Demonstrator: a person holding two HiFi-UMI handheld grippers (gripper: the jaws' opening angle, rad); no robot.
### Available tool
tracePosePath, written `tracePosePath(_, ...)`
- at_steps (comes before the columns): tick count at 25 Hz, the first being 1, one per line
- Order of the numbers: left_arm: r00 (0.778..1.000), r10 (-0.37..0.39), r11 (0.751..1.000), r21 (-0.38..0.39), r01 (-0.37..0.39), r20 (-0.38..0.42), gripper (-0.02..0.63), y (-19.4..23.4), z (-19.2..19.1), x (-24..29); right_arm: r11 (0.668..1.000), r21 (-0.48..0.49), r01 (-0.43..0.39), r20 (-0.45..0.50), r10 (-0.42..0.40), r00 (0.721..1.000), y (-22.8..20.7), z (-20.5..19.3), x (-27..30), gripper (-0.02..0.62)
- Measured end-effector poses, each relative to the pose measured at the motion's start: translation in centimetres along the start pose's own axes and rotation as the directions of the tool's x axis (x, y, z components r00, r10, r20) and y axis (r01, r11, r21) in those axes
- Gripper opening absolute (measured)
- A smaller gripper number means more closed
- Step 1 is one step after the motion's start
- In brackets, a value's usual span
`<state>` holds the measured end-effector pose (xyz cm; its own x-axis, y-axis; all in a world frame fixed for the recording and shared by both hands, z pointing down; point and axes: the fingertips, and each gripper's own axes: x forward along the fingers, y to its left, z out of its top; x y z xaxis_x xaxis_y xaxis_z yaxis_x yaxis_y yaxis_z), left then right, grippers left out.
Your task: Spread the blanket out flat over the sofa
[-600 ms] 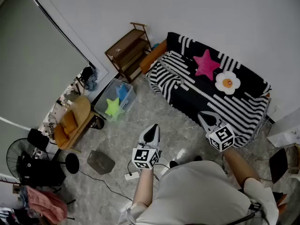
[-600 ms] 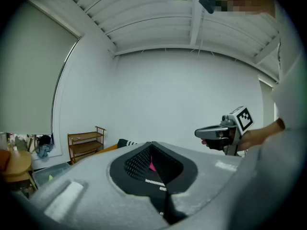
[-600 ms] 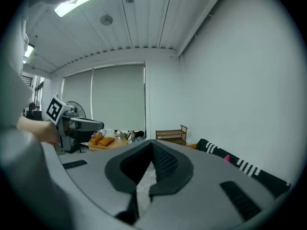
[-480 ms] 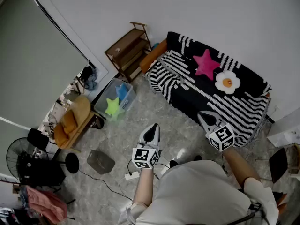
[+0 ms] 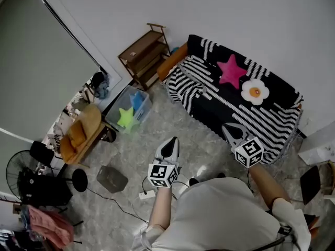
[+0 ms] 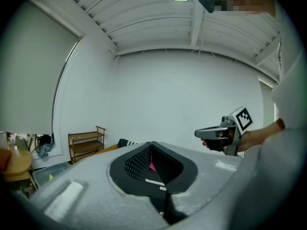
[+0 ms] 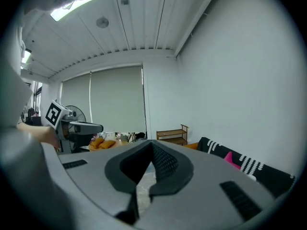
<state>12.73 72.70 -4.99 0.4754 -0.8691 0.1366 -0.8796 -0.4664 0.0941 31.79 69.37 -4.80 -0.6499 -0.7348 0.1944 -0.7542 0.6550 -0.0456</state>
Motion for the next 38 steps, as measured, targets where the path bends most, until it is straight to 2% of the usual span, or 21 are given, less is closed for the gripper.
tracePosePath(5, 1.0, -0.003, 1.0, -0.009, 0.003, 0.0, 0.018, 0.5, -0.2, -0.4, 1.0, 0.002, -0.011, -0.003, 0.011, 1.0, 0.6, -0.2, 0.2, -0.002)
tracePosePath(12, 1.0, -0.006, 1.0, -0.014, 0.006, -0.007, 0.018, 1.4, -0.7, -0.9, 0.999, -0.008, 0.032, 0.007, -0.032, 0.999, 0.8, -0.1, 0.7, 0.0)
tracePosePath(19, 1.0, -0.01, 1.0, -0.019, 0.01, -0.009, 0.018, 2.7, -0.9, -1.7, 0.999, 0.005, 0.046, 0.002, -0.046, 0.999, 1.9, -0.1, 1.5, 0.113)
tracePosePath(24, 1.0, -0.016, 1.0, -0.023, 0.016, -0.008, 0.018, 3.9, -1.0, -2.5, 0.998, 0.015, 0.063, 0.0, -0.063, 0.998, 2.7, -0.2, 2.1, 0.16)
tracePosePath(38, 0.998, -0.055, 0.998, -0.024, 0.054, -0.022, 0.018, 8.0, -1.8, -4.5, 0.993, 0.027, 0.113, -0.018, -0.112, 0.994, 5.5, -0.8, 4.4, 0.16)
